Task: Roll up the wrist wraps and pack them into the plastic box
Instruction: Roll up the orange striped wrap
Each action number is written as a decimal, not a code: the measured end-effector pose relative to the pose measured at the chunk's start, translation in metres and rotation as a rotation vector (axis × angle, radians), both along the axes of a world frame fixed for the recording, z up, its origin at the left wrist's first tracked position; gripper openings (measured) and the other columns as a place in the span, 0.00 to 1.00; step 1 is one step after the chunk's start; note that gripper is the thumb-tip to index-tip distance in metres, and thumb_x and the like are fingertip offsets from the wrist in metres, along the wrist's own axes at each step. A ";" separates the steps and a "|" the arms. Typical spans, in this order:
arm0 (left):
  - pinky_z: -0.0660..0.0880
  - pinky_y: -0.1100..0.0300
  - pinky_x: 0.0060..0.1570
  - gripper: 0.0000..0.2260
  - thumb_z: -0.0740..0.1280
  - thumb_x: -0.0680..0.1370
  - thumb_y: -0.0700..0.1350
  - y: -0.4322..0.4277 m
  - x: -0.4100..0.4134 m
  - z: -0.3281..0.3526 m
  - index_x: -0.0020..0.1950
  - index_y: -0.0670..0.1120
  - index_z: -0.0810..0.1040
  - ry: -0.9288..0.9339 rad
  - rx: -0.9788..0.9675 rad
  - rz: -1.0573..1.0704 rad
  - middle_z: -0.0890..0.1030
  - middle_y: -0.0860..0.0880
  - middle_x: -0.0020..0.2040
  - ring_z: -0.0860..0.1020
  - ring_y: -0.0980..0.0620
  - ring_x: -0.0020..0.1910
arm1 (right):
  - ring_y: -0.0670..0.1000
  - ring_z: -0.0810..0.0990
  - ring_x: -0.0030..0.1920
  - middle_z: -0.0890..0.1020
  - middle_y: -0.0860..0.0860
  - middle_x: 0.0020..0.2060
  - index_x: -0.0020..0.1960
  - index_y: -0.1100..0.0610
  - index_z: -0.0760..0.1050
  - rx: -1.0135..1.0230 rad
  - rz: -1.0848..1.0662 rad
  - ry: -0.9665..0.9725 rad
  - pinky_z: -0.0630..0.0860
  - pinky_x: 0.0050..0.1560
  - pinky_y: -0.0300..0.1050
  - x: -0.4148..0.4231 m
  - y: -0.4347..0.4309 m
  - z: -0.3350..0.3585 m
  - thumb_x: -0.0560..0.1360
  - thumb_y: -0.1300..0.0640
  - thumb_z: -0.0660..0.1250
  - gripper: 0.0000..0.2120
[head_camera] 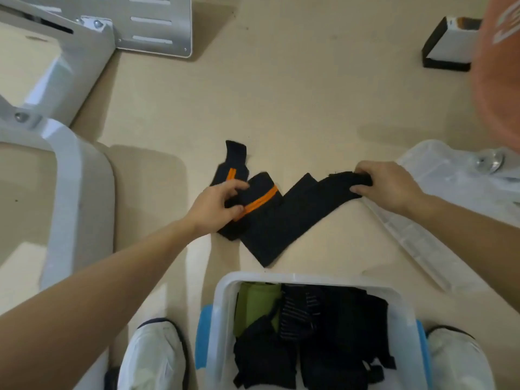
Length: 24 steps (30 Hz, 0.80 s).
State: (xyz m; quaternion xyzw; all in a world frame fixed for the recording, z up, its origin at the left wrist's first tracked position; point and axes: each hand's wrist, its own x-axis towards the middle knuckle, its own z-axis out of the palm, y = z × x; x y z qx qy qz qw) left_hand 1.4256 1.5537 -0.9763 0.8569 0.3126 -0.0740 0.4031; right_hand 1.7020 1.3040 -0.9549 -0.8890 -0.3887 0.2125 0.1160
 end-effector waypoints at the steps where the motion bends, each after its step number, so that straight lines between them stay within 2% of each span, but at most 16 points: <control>1: 0.75 0.57 0.58 0.07 0.73 0.78 0.44 0.000 -0.006 0.004 0.54 0.53 0.84 0.022 -0.081 0.016 0.85 0.53 0.49 0.81 0.55 0.51 | 0.56 0.79 0.43 0.81 0.51 0.39 0.46 0.52 0.76 0.033 -0.051 0.047 0.76 0.47 0.53 -0.002 -0.002 0.006 0.75 0.52 0.74 0.07; 2: 0.75 0.57 0.52 0.03 0.73 0.78 0.46 0.002 -0.009 0.007 0.45 0.53 0.85 0.032 -0.112 0.037 0.84 0.54 0.41 0.81 0.56 0.44 | 0.55 0.79 0.42 0.81 0.51 0.39 0.47 0.53 0.78 0.059 -0.084 0.062 0.77 0.45 0.52 -0.003 -0.004 0.011 0.74 0.53 0.76 0.08; 3: 0.74 0.56 0.47 0.07 0.72 0.77 0.49 0.005 -0.011 0.010 0.40 0.51 0.85 0.031 -0.075 0.070 0.82 0.56 0.35 0.79 0.57 0.39 | 0.54 0.79 0.42 0.81 0.51 0.39 0.47 0.54 0.79 0.077 -0.105 0.064 0.76 0.44 0.50 -0.004 -0.007 0.015 0.73 0.54 0.77 0.09; 4: 0.74 0.56 0.46 0.08 0.71 0.78 0.50 0.010 -0.012 0.011 0.41 0.51 0.85 0.011 -0.007 0.130 0.81 0.57 0.34 0.79 0.57 0.39 | 0.54 0.79 0.42 0.81 0.50 0.40 0.48 0.54 0.80 0.087 -0.123 0.071 0.74 0.44 0.48 -0.005 -0.009 0.020 0.72 0.55 0.78 0.09; 5: 0.76 0.55 0.48 0.05 0.70 0.78 0.50 0.014 -0.010 0.013 0.46 0.51 0.85 -0.029 0.061 0.204 0.82 0.57 0.38 0.80 0.56 0.42 | 0.53 0.78 0.43 0.81 0.49 0.40 0.49 0.54 0.80 0.096 -0.149 0.099 0.72 0.43 0.45 -0.006 -0.011 0.025 0.72 0.57 0.78 0.09; 6: 0.77 0.54 0.51 0.07 0.70 0.78 0.49 0.020 -0.006 0.012 0.55 0.51 0.84 -0.066 0.103 0.265 0.83 0.55 0.46 0.81 0.53 0.47 | 0.52 0.78 0.42 0.81 0.49 0.40 0.49 0.55 0.80 0.108 -0.185 0.158 0.71 0.42 0.42 -0.007 -0.014 0.028 0.72 0.59 0.78 0.09; 8: 0.77 0.51 0.59 0.22 0.73 0.77 0.49 0.030 0.008 0.010 0.71 0.51 0.75 -0.076 0.043 0.292 0.78 0.50 0.60 0.78 0.49 0.57 | 0.49 0.79 0.41 0.82 0.52 0.41 0.51 0.57 0.81 0.148 -0.276 0.339 0.72 0.38 0.35 -0.008 -0.021 0.034 0.73 0.65 0.76 0.10; 10: 0.72 0.47 0.67 0.30 0.76 0.75 0.50 0.036 0.023 0.000 0.76 0.53 0.70 0.048 0.020 0.147 0.72 0.48 0.69 0.72 0.45 0.67 | 0.49 0.81 0.42 0.83 0.56 0.45 0.53 0.60 0.81 0.243 -0.358 0.480 0.76 0.37 0.31 -0.010 -0.028 0.040 0.72 0.70 0.75 0.12; 12: 0.70 0.46 0.69 0.22 0.74 0.77 0.51 0.038 0.036 -0.013 0.70 0.53 0.76 0.140 0.087 0.018 0.73 0.47 0.67 0.69 0.42 0.69 | 0.51 0.84 0.47 0.84 0.56 0.47 0.54 0.60 0.82 0.381 -0.455 0.543 0.79 0.42 0.34 -0.014 -0.032 0.044 0.71 0.70 0.75 0.13; 13: 0.72 0.48 0.65 0.15 0.72 0.79 0.50 0.036 0.040 -0.014 0.65 0.51 0.80 0.151 0.120 0.004 0.76 0.47 0.62 0.72 0.42 0.67 | 0.51 0.84 0.48 0.85 0.55 0.48 0.53 0.58 0.82 0.450 -0.510 0.572 0.80 0.46 0.38 -0.017 -0.034 0.048 0.72 0.69 0.75 0.13; 15: 0.76 0.52 0.55 0.06 0.70 0.81 0.47 0.034 0.043 -0.009 0.54 0.46 0.82 0.064 0.016 0.118 0.81 0.50 0.51 0.80 0.44 0.57 | 0.50 0.84 0.51 0.85 0.52 0.50 0.53 0.55 0.81 0.557 -0.564 0.626 0.79 0.50 0.42 -0.024 -0.033 0.058 0.73 0.66 0.75 0.11; 18: 0.78 0.61 0.43 0.06 0.69 0.81 0.42 0.034 0.036 0.024 0.54 0.39 0.80 -0.122 -0.181 0.267 0.84 0.48 0.47 0.83 0.49 0.47 | 0.46 0.84 0.49 0.86 0.50 0.49 0.53 0.53 0.82 0.643 -0.545 0.683 0.77 0.51 0.42 -0.034 -0.027 0.085 0.76 0.62 0.72 0.08; 20: 0.78 0.65 0.40 0.06 0.69 0.82 0.39 0.031 0.028 0.067 0.54 0.36 0.79 -0.241 -0.256 0.292 0.84 0.49 0.44 0.82 0.52 0.43 | 0.46 0.84 0.44 0.86 0.49 0.45 0.50 0.54 0.83 0.698 -0.515 0.692 0.77 0.50 0.43 -0.043 -0.021 0.115 0.77 0.60 0.71 0.04; 24: 0.81 0.53 0.46 0.08 0.69 0.81 0.38 0.020 0.012 0.165 0.57 0.34 0.78 -0.421 -0.271 0.265 0.86 0.45 0.46 0.84 0.49 0.44 | 0.45 0.83 0.40 0.86 0.50 0.41 0.47 0.54 0.83 0.732 -0.408 0.579 0.79 0.42 0.43 -0.063 -0.012 0.189 0.77 0.60 0.72 0.02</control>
